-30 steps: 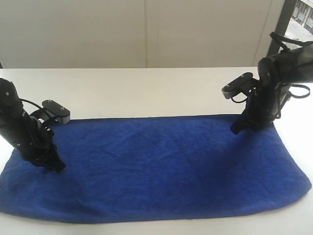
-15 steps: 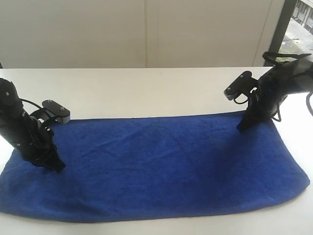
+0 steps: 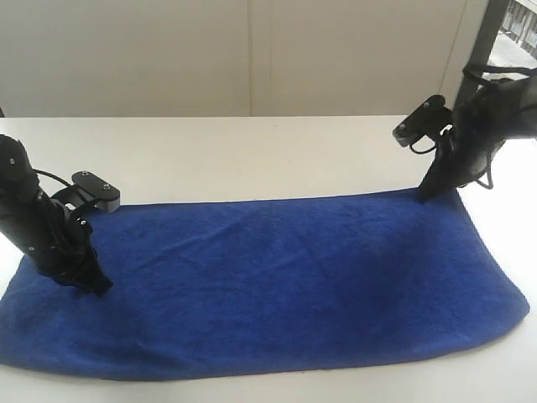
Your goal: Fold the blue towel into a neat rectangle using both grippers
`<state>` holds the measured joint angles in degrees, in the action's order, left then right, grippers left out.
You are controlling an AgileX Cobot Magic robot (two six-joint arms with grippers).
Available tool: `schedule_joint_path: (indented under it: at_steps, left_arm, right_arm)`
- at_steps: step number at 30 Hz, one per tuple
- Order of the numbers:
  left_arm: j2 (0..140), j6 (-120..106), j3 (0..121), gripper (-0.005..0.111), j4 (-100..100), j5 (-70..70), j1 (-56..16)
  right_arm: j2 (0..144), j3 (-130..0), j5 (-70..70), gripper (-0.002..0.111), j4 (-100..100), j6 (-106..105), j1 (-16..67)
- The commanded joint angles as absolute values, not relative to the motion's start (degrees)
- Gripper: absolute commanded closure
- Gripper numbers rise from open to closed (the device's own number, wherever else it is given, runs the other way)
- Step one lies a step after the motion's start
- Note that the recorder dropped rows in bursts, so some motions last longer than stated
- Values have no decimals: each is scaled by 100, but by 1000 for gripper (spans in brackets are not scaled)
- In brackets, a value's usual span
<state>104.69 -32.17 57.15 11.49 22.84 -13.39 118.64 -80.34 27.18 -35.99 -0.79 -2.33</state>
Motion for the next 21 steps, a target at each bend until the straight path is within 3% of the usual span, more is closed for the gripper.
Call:
schedule_joint_path:
  at_steps: [1,9,14,21]
  left_arm:
    - [10206,-3303,5545,107,1146,2128,-1344]
    - [9712,-3293,5860,107,1107,1324,-1187]
    - [10093,-3178,6031,107,1107,991,-583]
    - [10874,-3230,6581,107,993,898,-331]
  right_arm:
    - [11377,-8074,2828,108,-3343,0,-264]
    - [10729,-8074,3690,108,-1640,-1374,249]
    - [10713,-7967,5256,108,-154,-2415,561]
    - [10713,-7230,5445,108,0,-2259,692]
